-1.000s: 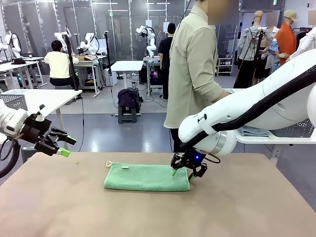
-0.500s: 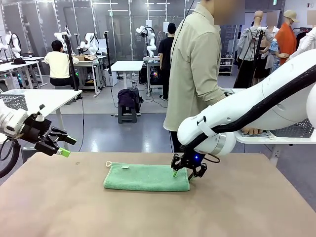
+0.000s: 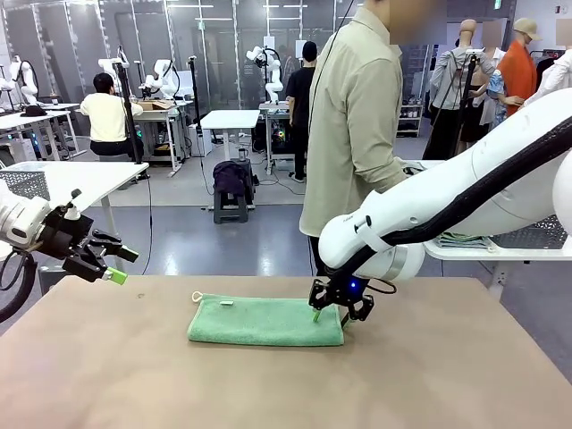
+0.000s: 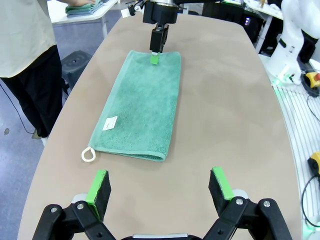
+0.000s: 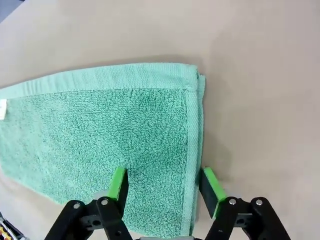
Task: Fold the towels and place them in the basket.
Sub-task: When a person lays out a Towel with hook on the table, fold it in half twice.
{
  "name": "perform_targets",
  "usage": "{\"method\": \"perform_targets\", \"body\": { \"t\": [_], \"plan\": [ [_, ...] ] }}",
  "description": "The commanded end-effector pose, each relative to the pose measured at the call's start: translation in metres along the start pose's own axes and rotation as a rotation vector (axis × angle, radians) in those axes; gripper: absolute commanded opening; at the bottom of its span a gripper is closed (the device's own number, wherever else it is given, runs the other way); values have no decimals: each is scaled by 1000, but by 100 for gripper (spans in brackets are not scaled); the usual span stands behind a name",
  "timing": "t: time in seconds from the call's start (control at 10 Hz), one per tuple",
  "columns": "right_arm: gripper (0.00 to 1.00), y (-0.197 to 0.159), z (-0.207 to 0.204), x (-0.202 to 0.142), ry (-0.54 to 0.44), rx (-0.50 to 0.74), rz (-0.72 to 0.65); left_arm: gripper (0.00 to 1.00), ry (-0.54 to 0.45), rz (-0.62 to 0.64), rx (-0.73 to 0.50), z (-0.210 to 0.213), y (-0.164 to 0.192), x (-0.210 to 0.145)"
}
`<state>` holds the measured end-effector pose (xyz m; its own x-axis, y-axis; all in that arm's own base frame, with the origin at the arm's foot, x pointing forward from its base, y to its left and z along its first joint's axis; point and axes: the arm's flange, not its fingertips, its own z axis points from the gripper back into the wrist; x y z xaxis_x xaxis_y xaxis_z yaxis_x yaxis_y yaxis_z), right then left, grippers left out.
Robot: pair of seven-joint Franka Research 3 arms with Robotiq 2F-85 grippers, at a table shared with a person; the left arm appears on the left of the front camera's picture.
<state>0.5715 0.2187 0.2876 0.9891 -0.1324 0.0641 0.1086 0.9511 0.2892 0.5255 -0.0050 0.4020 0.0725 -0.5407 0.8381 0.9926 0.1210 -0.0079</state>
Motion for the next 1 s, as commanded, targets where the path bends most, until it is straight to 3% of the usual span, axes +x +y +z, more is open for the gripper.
{"method": "perform_targets", "body": {
  "t": [0.0,0.7,0.8,0.9],
  "plan": [
    [74,9,1,-2,-10,-62,-31,100,7,6,-3,1,0,0],
    [74,16,7,-4,-11,-120,-22,100,7,6,-3,1,0,0],
    [55,16,7,-3,-10,-118,-26,100,7,6,-3,1,0,0],
    [62,17,7,-3,-12,-114,-26,100,7,6,-3,1,0,0]
  ]
}}
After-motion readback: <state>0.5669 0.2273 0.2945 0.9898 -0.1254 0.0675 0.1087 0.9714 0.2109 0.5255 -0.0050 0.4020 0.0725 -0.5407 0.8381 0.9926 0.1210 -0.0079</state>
